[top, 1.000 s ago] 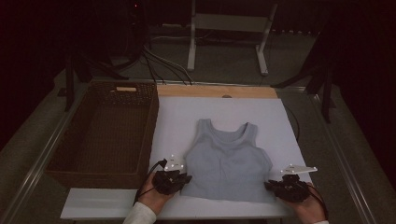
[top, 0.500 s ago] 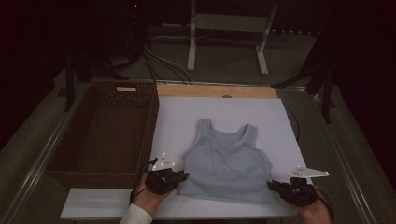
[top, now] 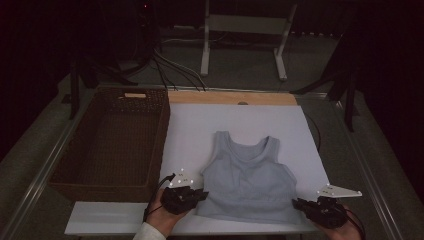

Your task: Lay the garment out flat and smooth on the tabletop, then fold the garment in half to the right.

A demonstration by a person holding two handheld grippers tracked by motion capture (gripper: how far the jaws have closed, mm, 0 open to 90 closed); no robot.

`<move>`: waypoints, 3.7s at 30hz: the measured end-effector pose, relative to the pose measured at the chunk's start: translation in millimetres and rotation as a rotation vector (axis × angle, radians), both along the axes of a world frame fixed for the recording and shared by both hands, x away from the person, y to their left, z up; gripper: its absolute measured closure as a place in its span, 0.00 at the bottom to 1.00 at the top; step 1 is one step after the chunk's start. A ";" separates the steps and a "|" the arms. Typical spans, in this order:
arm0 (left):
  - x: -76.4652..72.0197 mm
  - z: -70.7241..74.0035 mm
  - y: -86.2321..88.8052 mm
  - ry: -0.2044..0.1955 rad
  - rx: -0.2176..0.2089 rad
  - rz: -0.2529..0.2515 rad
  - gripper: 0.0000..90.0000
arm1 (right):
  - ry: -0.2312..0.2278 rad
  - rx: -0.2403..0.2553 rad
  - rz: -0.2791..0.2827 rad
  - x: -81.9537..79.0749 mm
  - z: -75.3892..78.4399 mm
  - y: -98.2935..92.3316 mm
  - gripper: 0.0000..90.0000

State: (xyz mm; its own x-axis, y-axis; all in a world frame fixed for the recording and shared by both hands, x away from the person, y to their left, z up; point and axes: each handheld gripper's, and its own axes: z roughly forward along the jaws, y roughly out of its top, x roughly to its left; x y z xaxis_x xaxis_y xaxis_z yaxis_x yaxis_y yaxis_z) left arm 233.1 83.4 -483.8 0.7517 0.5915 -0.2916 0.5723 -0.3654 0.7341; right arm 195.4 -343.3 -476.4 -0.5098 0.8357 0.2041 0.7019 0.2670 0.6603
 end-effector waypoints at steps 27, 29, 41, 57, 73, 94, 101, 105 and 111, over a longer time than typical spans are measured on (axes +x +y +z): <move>14.2 11.5 -7.4 -0.126 -0.007 0.135 0.18 | -0.134 -0.006 -0.104 24.9 7.0 8.3 0.18; 15.8 11.8 -7.9 -0.131 -0.010 0.152 0.15 | -0.138 -0.003 -0.105 26.7 7.3 8.5 0.16; 22.3 13.0 -7.5 -0.142 -0.038 0.180 0.00 | -0.176 0.049 -0.120 38.7 11.2 7.6 0.05; 30.6 7.9 -4.2 -0.120 -0.049 0.215 0.00 | -0.233 0.062 -0.124 52.7 11.8 16.5 0.03; 35.6 -2.2 -6.0 -0.111 -0.050 0.225 0.00 | -0.285 0.065 -0.142 56.5 16.0 20.1 0.03; 33.8 -24.5 -15.6 -0.040 -0.010 0.187 0.07 | -0.317 0.082 -0.163 50.2 20.3 15.1 0.03; 29.1 -28.4 -15.5 -0.018 -0.001 0.181 0.09 | -0.330 0.086 -0.163 48.5 21.9 14.6 0.03; 27.0 -29.1 -14.2 -0.004 -0.009 0.175 0.10 | -0.337 0.087 -0.163 47.7 23.2 14.4 0.03; 30.4 -30.2 -21.4 0.007 -0.018 0.147 0.12 | -0.343 0.086 -0.171 47.7 24.1 14.1 0.03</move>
State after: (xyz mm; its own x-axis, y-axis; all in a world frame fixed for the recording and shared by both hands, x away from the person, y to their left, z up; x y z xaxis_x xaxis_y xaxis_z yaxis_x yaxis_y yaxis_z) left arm 263.5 62.0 -514.0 0.6551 0.6897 -0.3085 0.6241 -0.2638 0.7354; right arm 243.0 -329.2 -452.3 -0.4151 0.9020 0.1189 0.4659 0.0985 0.8793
